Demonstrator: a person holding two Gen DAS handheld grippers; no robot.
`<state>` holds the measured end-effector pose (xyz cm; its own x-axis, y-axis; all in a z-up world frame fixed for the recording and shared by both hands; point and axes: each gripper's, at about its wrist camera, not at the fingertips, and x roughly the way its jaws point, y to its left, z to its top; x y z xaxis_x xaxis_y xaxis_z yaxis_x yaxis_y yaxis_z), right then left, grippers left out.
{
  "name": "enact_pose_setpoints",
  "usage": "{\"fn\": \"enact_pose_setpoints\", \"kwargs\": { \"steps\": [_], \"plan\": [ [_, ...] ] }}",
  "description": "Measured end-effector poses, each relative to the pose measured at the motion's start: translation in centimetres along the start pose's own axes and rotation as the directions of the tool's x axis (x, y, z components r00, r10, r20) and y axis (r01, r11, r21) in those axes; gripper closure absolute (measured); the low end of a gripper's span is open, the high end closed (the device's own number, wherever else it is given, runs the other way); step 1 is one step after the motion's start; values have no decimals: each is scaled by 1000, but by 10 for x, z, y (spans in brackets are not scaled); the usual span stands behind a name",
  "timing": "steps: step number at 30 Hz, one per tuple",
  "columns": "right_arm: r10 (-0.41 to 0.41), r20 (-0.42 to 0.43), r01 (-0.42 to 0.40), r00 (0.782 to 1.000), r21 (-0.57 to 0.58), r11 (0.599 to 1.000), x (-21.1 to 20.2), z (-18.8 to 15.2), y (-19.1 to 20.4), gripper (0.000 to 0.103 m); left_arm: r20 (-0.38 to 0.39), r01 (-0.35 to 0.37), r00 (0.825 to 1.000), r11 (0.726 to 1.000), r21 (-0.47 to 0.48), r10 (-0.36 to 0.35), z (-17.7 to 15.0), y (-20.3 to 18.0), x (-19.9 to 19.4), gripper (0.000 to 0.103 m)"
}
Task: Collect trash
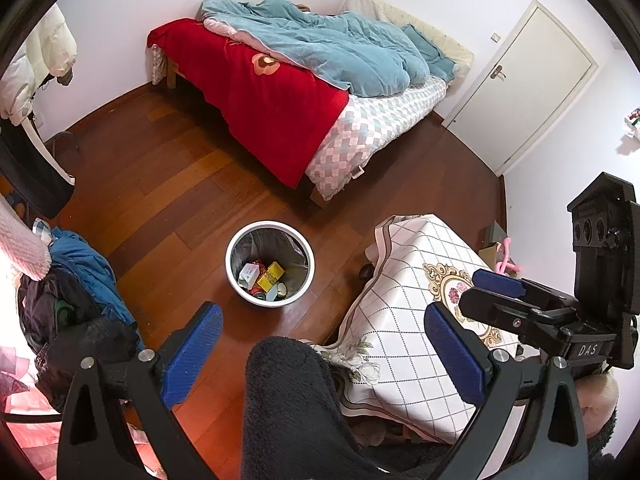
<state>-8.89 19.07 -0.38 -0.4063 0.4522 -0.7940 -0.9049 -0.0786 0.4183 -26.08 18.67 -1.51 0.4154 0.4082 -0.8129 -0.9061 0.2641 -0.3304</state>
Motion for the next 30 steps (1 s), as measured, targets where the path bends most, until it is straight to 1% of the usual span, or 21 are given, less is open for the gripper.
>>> {"fn": "enact_pose_setpoints", "kwargs": {
  "steps": [17, 30],
  "plan": [
    [-5, -3, 5, 1000, -2, 1000, -1, 6, 4, 0, 2, -1, 1000, 1000, -6, 1, -1, 0, -2, 0],
    [0, -10, 0, 1000, -8, 1000, -1, 2, 3, 0, 9, 0, 1000, 1000, -18, 0, -4, 0, -2, 0]
  ]
}}
